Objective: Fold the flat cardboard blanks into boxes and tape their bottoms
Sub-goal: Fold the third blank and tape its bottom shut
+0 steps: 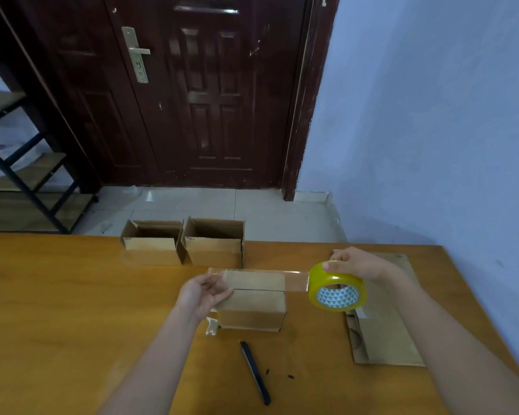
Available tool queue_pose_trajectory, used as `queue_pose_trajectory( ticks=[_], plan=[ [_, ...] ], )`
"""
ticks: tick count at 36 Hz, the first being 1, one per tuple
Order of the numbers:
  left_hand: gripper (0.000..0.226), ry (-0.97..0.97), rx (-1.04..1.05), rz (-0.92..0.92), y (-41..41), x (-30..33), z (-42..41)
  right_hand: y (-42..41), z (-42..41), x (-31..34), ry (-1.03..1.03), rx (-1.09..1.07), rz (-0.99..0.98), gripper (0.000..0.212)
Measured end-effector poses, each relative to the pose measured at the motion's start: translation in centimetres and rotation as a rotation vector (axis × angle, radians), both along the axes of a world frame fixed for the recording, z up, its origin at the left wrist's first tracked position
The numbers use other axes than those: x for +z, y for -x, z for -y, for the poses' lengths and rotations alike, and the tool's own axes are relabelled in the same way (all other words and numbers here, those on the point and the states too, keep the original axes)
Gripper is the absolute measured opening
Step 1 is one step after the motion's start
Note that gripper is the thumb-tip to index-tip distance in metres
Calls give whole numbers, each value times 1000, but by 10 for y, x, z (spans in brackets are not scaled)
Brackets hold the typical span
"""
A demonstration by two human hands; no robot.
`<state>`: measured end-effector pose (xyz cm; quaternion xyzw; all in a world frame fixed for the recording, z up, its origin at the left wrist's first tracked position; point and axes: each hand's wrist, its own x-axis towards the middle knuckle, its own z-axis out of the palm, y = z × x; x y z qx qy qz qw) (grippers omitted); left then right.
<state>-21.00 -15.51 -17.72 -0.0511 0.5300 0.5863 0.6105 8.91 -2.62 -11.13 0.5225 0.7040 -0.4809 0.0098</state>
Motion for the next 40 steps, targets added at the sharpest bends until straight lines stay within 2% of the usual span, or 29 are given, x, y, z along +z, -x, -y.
queue_pose_trajectory(
  ticks=[2,6,13,24,33,40],
  plan=[
    [13,10,14,14,1,-1,1,3,-2,-6,-13,1,35,26],
    [31,8,44,32,3,-1,1,7,-6,-13,-20,61,105,28],
    [31,11,72,56,3,-3,1,14,-9,-23,-46,119,190,29],
    [33,-10,98,75,1,-4,3,23,-15,-50,12,190,206,36],
    [18,-23,118,85,1,-9,5,37,-5,-76,-1,186,142,36],
    [30,-36,139,74,5,-9,4,44,-1,-85,16,198,115,30]
  ],
)
